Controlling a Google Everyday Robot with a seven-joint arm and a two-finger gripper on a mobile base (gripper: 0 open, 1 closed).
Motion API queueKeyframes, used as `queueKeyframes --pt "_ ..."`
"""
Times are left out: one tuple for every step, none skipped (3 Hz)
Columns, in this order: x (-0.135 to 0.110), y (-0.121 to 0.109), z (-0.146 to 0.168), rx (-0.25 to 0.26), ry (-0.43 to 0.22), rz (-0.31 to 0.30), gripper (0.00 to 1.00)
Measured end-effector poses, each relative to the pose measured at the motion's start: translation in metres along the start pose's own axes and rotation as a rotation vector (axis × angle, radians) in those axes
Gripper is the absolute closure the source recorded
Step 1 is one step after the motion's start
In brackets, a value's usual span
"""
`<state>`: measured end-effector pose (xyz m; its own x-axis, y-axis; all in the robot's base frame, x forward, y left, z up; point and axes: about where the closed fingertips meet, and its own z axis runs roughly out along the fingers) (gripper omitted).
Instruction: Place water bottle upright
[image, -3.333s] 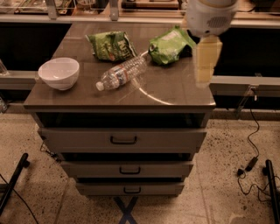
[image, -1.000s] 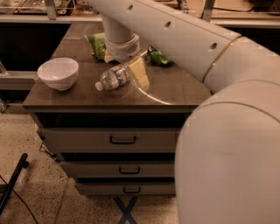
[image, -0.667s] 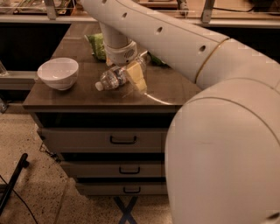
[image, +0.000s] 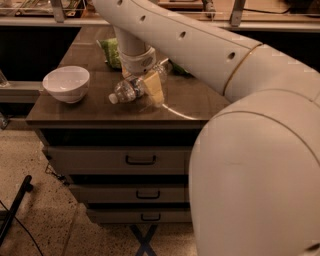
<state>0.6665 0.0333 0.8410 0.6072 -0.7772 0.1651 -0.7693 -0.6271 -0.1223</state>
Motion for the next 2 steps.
queueKeyframes --pt "-0.0003 -0.0037 0.0030 0.011 -0.001 -0.001 0.46" --pt "-0.0005 -0.0055 0.0047 0.017 -0.002 -0.001 0.69"
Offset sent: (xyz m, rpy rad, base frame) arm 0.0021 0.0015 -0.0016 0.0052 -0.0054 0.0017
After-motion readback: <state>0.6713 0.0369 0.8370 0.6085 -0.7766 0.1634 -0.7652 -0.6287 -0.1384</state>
